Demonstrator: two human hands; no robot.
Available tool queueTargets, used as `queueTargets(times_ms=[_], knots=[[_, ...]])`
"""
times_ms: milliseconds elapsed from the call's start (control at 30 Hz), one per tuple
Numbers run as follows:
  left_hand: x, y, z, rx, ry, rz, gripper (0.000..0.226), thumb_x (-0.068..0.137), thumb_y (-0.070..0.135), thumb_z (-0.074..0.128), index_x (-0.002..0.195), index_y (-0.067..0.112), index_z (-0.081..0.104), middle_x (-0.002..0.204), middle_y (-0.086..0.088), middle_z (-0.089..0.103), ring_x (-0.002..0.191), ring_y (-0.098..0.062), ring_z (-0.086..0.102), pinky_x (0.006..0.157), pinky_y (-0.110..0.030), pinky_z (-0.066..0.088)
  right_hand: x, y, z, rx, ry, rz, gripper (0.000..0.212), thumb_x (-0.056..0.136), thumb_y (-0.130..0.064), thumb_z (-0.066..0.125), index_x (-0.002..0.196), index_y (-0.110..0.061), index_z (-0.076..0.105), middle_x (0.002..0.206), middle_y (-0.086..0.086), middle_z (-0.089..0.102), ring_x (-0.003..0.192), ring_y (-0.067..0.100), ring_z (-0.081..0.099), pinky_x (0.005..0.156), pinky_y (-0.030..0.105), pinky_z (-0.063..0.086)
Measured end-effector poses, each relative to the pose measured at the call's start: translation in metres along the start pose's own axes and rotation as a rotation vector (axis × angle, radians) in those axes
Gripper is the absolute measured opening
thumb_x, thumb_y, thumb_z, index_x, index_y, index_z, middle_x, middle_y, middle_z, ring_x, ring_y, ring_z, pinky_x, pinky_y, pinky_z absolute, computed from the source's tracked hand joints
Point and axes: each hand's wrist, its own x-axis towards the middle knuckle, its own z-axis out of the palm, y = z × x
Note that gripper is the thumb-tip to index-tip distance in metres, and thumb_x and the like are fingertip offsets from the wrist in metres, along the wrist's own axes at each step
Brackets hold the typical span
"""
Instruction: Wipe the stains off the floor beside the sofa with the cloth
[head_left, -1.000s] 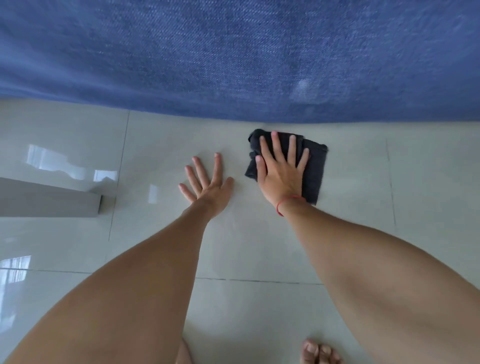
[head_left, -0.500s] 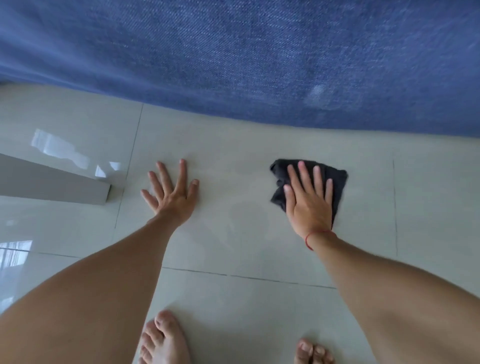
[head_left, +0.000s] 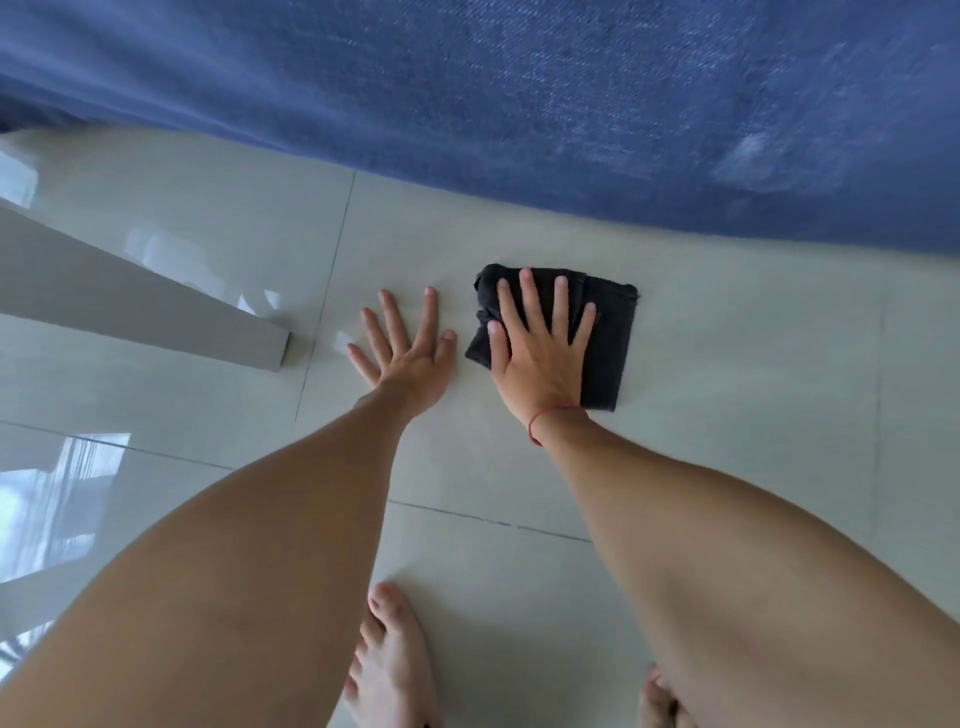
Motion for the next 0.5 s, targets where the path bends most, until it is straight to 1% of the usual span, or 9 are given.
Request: queueTargets(times_ms=[100,167,200,267,300,367,433,500], knots=[[-0.002,-0.002,-0.005,-0.020,-0.046,0.001,0.056,0.093,0.053,0.014,0.140,0.053,-0.017,0.151,0.005,-0.036,0.137,-0.020,-0.035,0.110,-0.052,-0.020,-0.032,0.017,0.000,-0.024,-0.029,-0.148,0.048,0.099,-0.041,0.035,0.146,-0.031,0.033,0.157,-0.005,0.028,0.147,0.031,0.020,0.116,0.056,0.010],[-0.002,-0.009,-0.007,-0.007,-0.009,0.050,0.057,0.093,0.054,0.014,0.142,0.049,-0.014,0.154,0.005,-0.031,0.140,-0.019,-0.031,0.112,-0.051,-0.017,-0.049,0.039,-0.004,-0.046,-0.044,-0.196,0.047,0.100,-0.039,0.037,0.146,-0.031,0.034,0.157,-0.006,0.029,0.146,0.029,0.022,0.117,0.052,0.013],[-0.003,-0.014,-0.007,0.018,0.021,0.089,0.057,0.094,0.053,0.014,0.144,0.047,-0.013,0.155,0.004,-0.028,0.141,-0.019,-0.027,0.113,-0.051,-0.015,-0.054,0.053,-0.006,-0.054,-0.044,-0.186,0.047,0.100,-0.038,0.036,0.147,-0.031,0.032,0.157,-0.006,0.028,0.147,0.028,0.021,0.118,0.051,0.013],[-0.002,-0.031,-0.012,0.087,0.081,0.133,0.058,0.095,0.052,0.016,0.146,0.044,-0.010,0.157,0.001,-0.023,0.143,-0.021,-0.022,0.112,-0.051,-0.014,-0.056,0.082,-0.012,-0.072,-0.042,-0.089,0.048,0.101,-0.039,0.032,0.148,-0.032,0.027,0.159,-0.009,0.023,0.148,0.024,0.017,0.120,0.048,0.011],[0.000,-0.042,-0.015,0.111,0.109,0.114,0.058,0.095,0.052,0.017,0.146,0.044,-0.009,0.157,0.000,-0.022,0.143,-0.022,-0.021,0.111,-0.052,-0.013,-0.054,0.094,-0.016,-0.079,-0.037,-0.014,0.048,0.101,-0.040,0.030,0.149,-0.033,0.025,0.159,-0.009,0.021,0.148,0.023,0.014,0.120,0.047,0.010],[0.004,-0.061,-0.019,0.116,0.147,0.023,0.058,0.094,0.053,0.016,0.145,0.046,-0.011,0.157,0.000,-0.022,0.144,-0.022,-0.020,0.111,-0.055,-0.012,-0.040,0.107,-0.023,-0.061,-0.015,0.113,0.049,0.101,-0.040,0.028,0.149,-0.033,0.025,0.160,-0.009,0.018,0.149,0.023,0.011,0.120,0.048,0.008],[0.008,-0.069,-0.017,0.093,0.160,-0.018,0.058,0.092,0.055,0.014,0.143,0.049,-0.013,0.157,0.002,-0.023,0.143,-0.022,-0.021,0.110,-0.057,-0.012,-0.024,0.102,-0.025,-0.015,0.012,0.189,0.049,0.101,-0.040,0.028,0.149,-0.032,0.025,0.161,-0.007,0.016,0.149,0.025,0.008,0.119,0.051,0.005],[0.010,-0.068,-0.012,0.082,0.183,-0.008,0.058,0.091,0.055,0.013,0.143,0.049,-0.013,0.157,0.002,-0.023,0.143,-0.023,-0.021,0.109,-0.057,-0.014,-0.009,0.088,-0.021,0.017,0.048,0.238,0.049,0.102,-0.040,0.025,0.150,-0.031,0.022,0.161,-0.007,0.013,0.149,0.027,0.003,0.118,0.053,0.000]])
